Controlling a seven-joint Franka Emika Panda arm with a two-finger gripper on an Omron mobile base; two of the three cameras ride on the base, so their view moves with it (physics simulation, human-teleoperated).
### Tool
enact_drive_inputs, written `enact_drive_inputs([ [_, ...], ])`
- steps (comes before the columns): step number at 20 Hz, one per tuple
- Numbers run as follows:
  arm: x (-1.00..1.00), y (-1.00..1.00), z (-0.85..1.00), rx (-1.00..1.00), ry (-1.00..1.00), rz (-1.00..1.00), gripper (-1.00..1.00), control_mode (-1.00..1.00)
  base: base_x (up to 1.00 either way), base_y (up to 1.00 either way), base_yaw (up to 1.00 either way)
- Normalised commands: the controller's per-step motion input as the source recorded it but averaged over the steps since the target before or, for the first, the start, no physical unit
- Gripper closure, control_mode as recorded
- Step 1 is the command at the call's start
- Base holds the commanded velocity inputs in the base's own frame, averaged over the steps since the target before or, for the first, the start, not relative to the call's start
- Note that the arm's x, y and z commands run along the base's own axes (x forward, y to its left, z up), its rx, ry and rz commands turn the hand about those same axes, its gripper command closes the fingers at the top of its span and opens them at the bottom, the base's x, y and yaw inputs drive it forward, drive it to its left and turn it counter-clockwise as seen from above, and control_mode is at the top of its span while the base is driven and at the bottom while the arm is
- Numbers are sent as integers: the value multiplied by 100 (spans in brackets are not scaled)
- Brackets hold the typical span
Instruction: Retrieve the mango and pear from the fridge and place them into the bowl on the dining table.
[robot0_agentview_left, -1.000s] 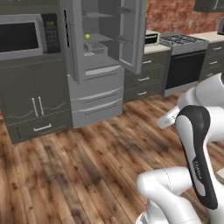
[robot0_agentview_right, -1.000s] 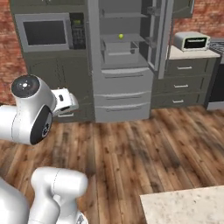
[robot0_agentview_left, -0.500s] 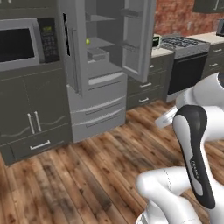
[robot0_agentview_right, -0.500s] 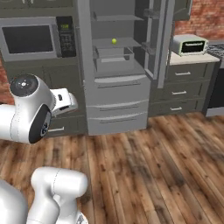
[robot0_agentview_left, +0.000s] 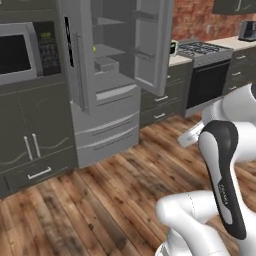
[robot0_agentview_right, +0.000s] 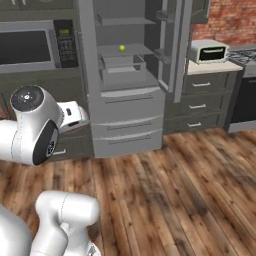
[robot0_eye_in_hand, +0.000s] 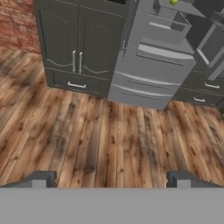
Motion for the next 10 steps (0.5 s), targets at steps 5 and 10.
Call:
enact_drive_inputs([
  [5, 0, 0, 0, 0, 0, 0, -100, 100, 59, -21, -11],
  [10, 0, 0, 0, 0, 0, 0, -100, 100, 44, -37, -19],
])
